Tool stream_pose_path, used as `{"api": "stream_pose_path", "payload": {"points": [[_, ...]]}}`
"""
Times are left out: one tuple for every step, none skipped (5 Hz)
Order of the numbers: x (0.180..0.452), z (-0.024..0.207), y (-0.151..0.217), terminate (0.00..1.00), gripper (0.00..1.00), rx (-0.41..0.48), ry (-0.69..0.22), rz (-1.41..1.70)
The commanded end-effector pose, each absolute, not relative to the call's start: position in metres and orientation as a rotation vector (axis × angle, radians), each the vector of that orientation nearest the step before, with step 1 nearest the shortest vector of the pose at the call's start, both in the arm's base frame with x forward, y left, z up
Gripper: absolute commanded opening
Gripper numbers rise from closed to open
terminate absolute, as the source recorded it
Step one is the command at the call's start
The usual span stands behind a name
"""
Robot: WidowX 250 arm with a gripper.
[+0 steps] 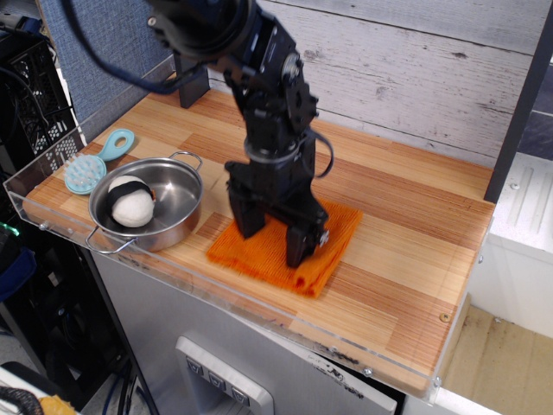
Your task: Move the orange cloth to the far edge of the table.
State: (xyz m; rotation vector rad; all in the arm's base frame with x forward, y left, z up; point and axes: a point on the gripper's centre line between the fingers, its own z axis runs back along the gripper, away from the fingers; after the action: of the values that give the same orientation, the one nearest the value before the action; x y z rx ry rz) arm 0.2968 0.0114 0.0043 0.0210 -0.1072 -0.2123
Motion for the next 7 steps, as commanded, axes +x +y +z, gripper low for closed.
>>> {"api": "stream_pose_path", "payload": {"points": [[0.332, -0.016, 0.004, 0.00, 1.00, 0.009, -0.072, -0.263], [0.344, -0.018, -0.006, 0.00, 1.00, 0.006, -0.068, -0.269], [0.353, -0.016, -0.010, 0.00, 1.00, -0.004, -0.074, -0.268], [0.365, -0.009, -0.010, 0.00, 1.00, -0.007, -0.086, -0.252], [0.375, -0.006, -0.008, 0.00, 1.00, 0.000, -0.089, -0.248], [0.385, -0.002, -0.008, 0.00, 1.00, -0.007, -0.093, -0.244], [0.394, 0.004, -0.010, 0.00, 1.00, -0.015, -0.100, -0.244]]}}
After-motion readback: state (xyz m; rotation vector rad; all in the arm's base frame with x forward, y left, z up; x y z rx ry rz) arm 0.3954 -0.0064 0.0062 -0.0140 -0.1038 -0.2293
